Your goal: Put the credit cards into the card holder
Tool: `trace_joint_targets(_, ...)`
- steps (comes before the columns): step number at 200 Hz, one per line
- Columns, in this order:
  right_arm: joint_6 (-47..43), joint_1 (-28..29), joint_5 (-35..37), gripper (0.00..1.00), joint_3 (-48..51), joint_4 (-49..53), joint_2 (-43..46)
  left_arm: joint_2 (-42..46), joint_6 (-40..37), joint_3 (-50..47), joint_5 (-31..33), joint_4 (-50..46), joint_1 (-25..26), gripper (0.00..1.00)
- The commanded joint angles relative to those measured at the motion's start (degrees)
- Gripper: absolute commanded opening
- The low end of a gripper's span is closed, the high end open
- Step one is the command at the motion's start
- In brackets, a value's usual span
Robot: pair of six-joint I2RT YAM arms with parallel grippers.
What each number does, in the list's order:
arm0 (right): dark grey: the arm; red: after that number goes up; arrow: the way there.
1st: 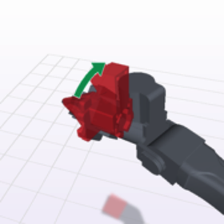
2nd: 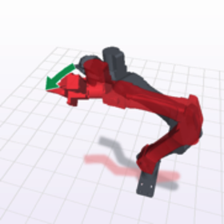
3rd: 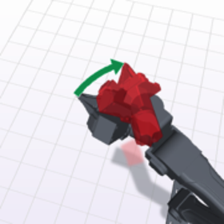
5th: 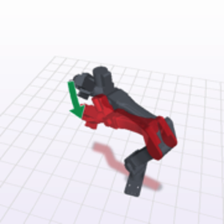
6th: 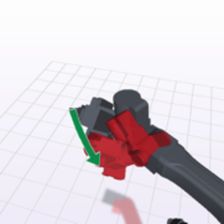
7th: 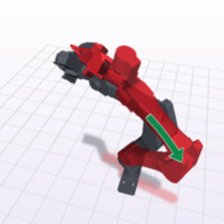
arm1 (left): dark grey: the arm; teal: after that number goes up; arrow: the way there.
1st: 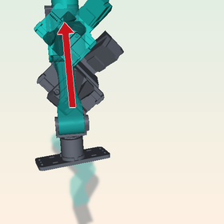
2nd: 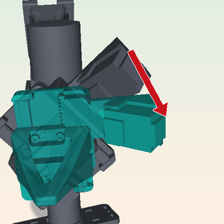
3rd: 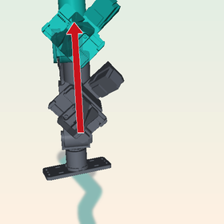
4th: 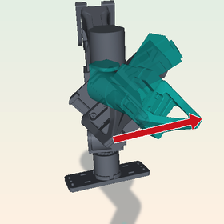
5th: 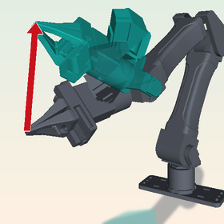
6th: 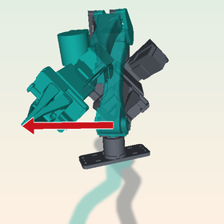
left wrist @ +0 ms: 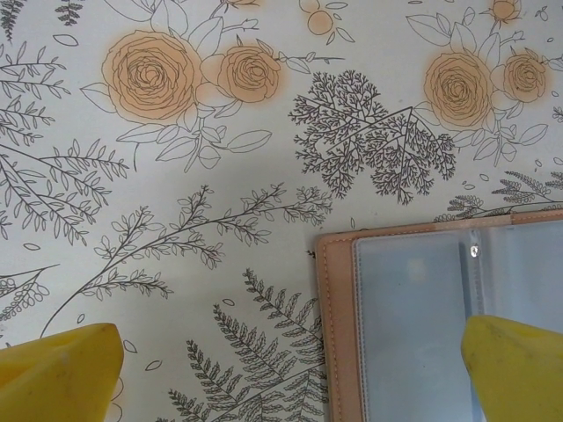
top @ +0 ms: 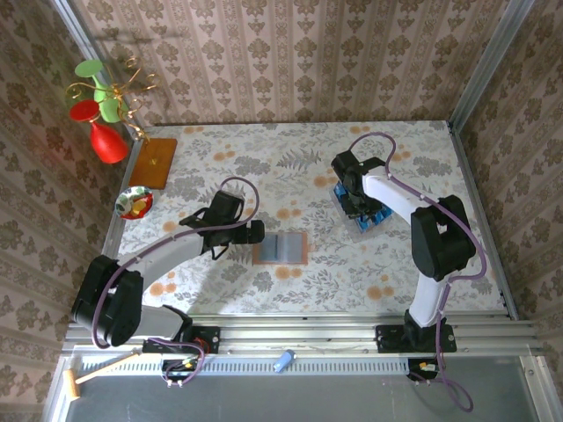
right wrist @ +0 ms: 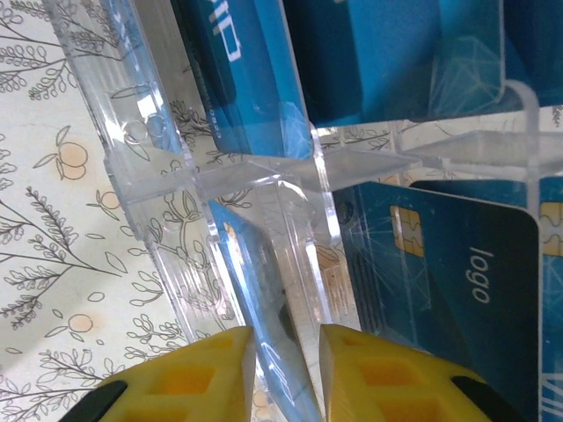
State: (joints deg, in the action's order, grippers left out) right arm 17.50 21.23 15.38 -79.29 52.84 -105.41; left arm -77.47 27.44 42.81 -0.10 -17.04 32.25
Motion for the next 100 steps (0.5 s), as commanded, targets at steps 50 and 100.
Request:
trace_joint_targets(50, -1.06, -0.52, -1.23, 0.22, -0.04, 0.45, 0.3, -1.58, 0.73, 2.36, 0.1, 0.63, 0.82, 1.0)
trace_joint_targets(100, -1.41, -0.93, -1.39, 0.21, 0.62, 0.42, 1.23, -2.39, 0.85, 2.85, 0.18, 0.79, 1.47, 1.0)
